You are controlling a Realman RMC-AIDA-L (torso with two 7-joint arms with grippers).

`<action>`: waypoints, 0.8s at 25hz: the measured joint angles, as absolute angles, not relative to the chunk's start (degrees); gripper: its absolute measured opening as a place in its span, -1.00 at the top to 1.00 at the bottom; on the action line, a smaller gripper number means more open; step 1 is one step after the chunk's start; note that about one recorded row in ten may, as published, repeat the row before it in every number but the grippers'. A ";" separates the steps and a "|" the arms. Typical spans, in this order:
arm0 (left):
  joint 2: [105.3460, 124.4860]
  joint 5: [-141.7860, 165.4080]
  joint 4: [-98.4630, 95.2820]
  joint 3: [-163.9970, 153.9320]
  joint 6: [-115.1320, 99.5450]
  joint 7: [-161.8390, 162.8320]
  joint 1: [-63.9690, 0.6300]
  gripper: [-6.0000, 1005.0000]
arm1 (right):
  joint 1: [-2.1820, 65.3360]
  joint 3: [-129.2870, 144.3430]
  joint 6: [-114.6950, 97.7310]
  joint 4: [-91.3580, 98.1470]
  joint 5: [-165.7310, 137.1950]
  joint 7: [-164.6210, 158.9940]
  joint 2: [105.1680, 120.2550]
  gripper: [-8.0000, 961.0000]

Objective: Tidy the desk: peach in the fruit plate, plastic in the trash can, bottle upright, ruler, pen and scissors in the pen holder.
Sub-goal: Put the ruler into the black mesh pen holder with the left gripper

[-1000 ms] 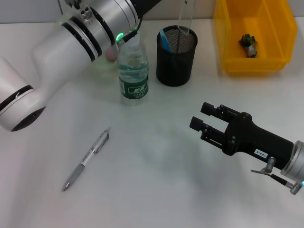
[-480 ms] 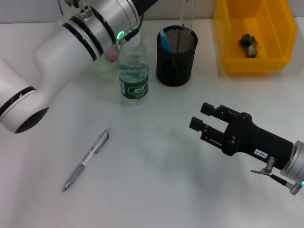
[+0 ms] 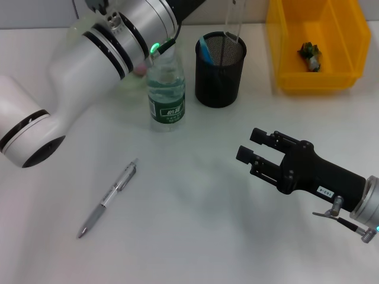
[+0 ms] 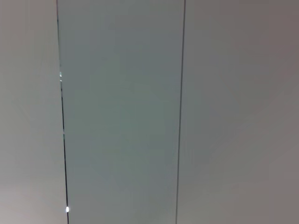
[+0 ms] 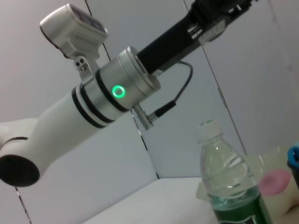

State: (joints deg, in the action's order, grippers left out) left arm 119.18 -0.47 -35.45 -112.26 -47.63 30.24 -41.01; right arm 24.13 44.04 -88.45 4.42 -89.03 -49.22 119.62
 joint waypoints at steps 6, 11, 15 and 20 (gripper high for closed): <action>119.18 -0.51 -34.34 -112.96 -47.54 30.18 -41.31 0.20 | 24.16 44.03 -88.56 4.39 -89.03 -49.22 119.62 -0.26; 119.18 -0.53 -34.10 -112.65 -47.53 30.17 -41.31 0.20 | 24.27 44.04 -88.52 4.39 -89.03 -49.22 119.62 -0.26; 119.18 -0.53 -34.00 -112.86 -47.53 30.15 -41.33 0.20 | 24.34 44.03 -88.43 4.39 -89.03 -49.22 119.62 -0.26; 119.18 -0.53 -33.92 -113.03 -47.54 30.14 -41.40 0.20 | 24.34 44.03 -88.37 4.39 -89.03 -49.22 119.62 -0.26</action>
